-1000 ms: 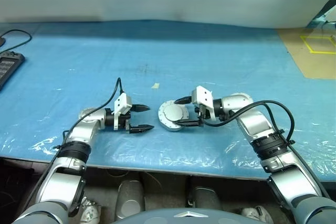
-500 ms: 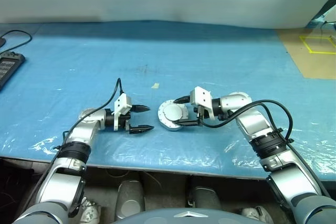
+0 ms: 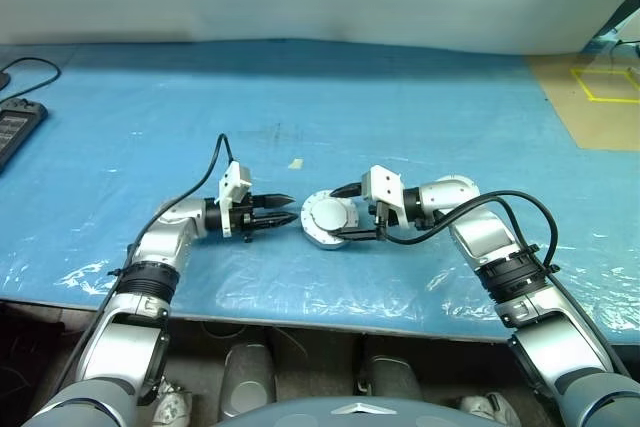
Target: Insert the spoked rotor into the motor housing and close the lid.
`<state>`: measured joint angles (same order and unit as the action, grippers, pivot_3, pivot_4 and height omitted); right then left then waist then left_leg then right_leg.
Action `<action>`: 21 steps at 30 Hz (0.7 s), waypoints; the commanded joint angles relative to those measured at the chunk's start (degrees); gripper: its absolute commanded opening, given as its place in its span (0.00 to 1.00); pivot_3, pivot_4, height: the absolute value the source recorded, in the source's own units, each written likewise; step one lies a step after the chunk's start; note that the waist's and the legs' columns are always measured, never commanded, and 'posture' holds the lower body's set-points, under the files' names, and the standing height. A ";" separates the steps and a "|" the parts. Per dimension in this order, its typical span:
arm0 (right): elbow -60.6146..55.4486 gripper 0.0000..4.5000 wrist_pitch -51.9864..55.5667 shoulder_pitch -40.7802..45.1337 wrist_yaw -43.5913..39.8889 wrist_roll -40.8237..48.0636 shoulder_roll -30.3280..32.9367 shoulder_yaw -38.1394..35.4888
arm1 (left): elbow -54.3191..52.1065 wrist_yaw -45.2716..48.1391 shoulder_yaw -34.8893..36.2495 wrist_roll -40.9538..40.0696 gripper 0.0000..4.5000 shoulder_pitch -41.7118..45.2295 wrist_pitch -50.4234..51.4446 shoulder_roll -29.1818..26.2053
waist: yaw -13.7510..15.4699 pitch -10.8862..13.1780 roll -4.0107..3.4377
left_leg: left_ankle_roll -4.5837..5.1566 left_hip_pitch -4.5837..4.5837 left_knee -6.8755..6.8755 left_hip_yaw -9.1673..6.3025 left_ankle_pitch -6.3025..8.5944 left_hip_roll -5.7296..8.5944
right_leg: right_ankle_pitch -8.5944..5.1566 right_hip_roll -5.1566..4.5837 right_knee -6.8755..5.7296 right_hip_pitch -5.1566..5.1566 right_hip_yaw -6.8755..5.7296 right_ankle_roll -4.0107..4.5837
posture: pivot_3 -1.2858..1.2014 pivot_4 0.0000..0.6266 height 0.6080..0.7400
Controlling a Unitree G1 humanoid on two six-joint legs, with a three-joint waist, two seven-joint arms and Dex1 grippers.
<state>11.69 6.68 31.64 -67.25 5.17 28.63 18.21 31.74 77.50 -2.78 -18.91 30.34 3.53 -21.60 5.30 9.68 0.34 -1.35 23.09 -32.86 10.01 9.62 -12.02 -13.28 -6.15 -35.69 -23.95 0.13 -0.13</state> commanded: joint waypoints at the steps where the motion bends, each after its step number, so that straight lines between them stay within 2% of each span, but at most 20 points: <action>1: 1.40 0.85 0.80 -1.00 2.01 -2.63 0.86 0.47 | -1.88 -0.05 1.21 -1.39 0.20 1.19 -0.04 0.25 | 0.00 0.00 0.00 | 0.01 0.00 0.00 0.00 0.00 0.00 | 0.00 0.00 0.00 0.00 0.00 0.00 | 0.52 0.24 1.00; 3: 1.27 0.85 0.82 -1.13 2.10 -2.60 0.92 0.41 | -1.79 -0.17 1.40 -1.63 0.02 1.68 0.13 0.42 | 0.00 0.00 0.00 | 0.01 0.00 0.00 0.00 0.01 0.00 | 0.00 0.00 -0.01 0.00 0.00 0.00 | 0.52 0.24 1.00; 4: 1.27 0.85 0.83 -1.14 2.18 -2.60 0.89 0.39 | -1.80 0.02 1.33 -1.69 0.00 1.84 0.37 0.44 | 0.00 0.00 0.00 | 0.01 0.00 0.00 0.00 0.01 0.00 | 0.00 0.00 -0.01 0.00 0.00 0.00 | 0.52 0.24 1.00; 21: 0.89 0.85 0.86 -1.59 3.04 -2.48 0.74 0.15 | -1.51 0.24 -5.33 4.68 0.00 -1.04 -3.89 1.62 | 0.00 0.00 0.00 | 0.02 -0.12 0.02 0.00 0.02 0.02 | 0.00 -0.02 0.04 0.15 0.01 0.00 | 0.52 0.24 1.00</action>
<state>11.26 6.68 30.96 -66.35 5.18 28.62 18.19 30.86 77.23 -6.13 -15.83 30.33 0.40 -20.13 5.30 9.67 0.34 -1.33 22.94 -32.84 10.01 9.64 -12.00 -13.29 -6.17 -35.64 -23.77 0.14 -0.14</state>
